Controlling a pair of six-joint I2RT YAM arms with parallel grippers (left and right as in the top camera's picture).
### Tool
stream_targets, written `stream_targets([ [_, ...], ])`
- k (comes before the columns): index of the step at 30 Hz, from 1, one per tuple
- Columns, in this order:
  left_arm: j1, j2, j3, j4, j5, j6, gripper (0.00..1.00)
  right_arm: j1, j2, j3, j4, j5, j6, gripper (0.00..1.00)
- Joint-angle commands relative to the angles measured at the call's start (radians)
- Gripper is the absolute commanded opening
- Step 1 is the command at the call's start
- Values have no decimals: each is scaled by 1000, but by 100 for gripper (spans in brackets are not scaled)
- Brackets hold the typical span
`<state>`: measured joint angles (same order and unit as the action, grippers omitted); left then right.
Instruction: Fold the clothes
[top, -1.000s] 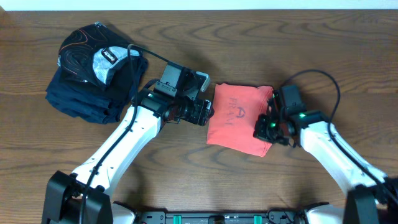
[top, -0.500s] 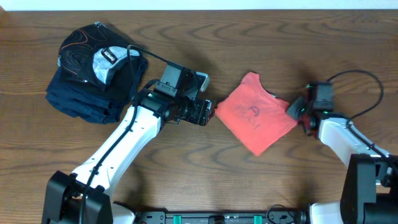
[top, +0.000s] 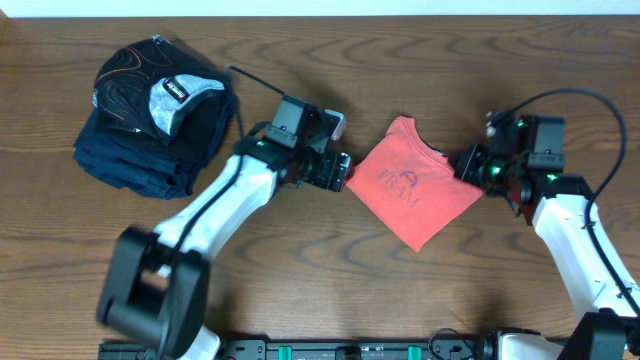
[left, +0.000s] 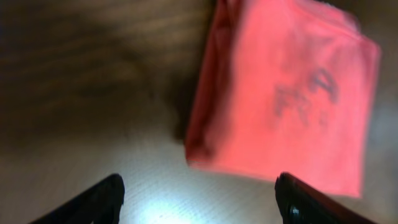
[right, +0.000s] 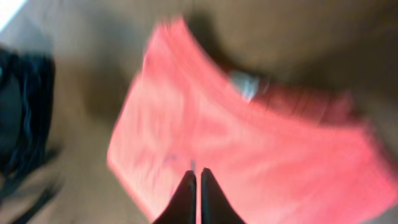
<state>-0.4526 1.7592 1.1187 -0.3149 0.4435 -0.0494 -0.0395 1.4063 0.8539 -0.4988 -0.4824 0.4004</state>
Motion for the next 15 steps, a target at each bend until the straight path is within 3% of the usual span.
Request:
stream_targets([
  [1,4,86,-2,74,56,6,79,35,24,-11,-63,-10,45,1],
  [3,4,124,-2,135,109,-23,77,55,40,-28,-60,-2,44,2],
  [4,4,138,-2,156,134,-34,70,66,52,-39,-51,3,44,2],
  [5,4,145,-2,164,154,-35,61,75,63,-48,-40,13,44,2],
  [7,5,149,-2,150,163,-35,32,92,94,-64,-18,75,47,2],
  [10,5,148,-2,90,163,-31,9,99,148,-77,24,146,49,1],
  [15,5,148,-2,-52,163,44,6,99,256,-79,85,164,56,1],
])
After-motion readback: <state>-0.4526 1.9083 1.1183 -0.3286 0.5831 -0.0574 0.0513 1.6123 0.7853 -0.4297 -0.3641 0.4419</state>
